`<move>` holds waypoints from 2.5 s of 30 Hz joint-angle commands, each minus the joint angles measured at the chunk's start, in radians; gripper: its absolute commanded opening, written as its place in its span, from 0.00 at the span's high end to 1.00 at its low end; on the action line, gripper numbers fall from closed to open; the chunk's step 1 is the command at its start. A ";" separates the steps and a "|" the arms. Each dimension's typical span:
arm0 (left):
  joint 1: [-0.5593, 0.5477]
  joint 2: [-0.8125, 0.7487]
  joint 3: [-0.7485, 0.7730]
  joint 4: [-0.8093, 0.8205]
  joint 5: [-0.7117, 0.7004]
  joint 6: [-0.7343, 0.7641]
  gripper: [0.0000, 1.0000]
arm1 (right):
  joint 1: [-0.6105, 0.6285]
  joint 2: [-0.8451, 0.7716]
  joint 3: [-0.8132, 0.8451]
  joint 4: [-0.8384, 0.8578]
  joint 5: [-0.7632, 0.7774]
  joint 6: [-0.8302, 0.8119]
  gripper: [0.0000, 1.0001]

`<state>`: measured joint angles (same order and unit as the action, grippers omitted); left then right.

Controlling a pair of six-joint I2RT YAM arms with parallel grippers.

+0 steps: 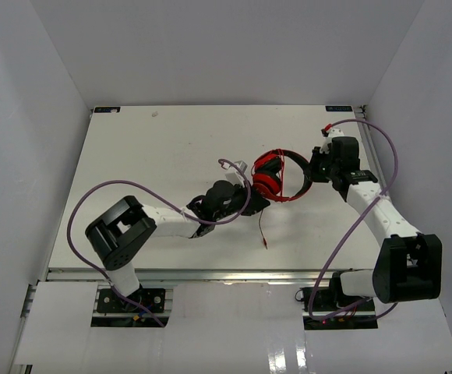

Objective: Wrap the headphones

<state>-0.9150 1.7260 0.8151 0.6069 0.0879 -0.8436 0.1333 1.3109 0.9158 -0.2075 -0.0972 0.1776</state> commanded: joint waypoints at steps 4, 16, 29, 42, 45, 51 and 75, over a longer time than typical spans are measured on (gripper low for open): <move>-0.024 0.009 -0.037 0.022 0.073 -0.004 0.86 | -0.009 0.038 0.006 0.207 0.088 0.046 0.92; -0.024 0.084 -0.061 0.073 0.102 -0.011 0.79 | -0.009 0.125 0.005 0.253 0.093 0.050 0.92; -0.026 0.108 -0.086 0.075 0.075 0.046 0.75 | -0.009 0.163 -0.016 0.296 0.140 0.031 0.92; -0.085 0.178 0.103 -0.016 0.030 0.270 0.37 | -0.009 0.176 0.006 0.301 0.138 0.022 0.92; -0.090 0.213 0.155 -0.069 0.005 0.322 0.33 | -0.009 0.170 -0.001 0.302 0.125 0.028 0.92; -0.098 0.267 0.214 -0.120 -0.125 0.373 0.36 | -0.009 0.143 -0.017 0.300 0.111 0.033 0.92; -0.198 0.373 0.306 -0.154 -0.404 0.457 0.49 | -0.012 0.116 -0.030 0.288 0.106 0.042 0.92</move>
<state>-1.0898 2.0748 1.1014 0.4816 -0.2554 -0.3931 0.1257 1.4782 0.8854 0.0025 0.0290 0.1814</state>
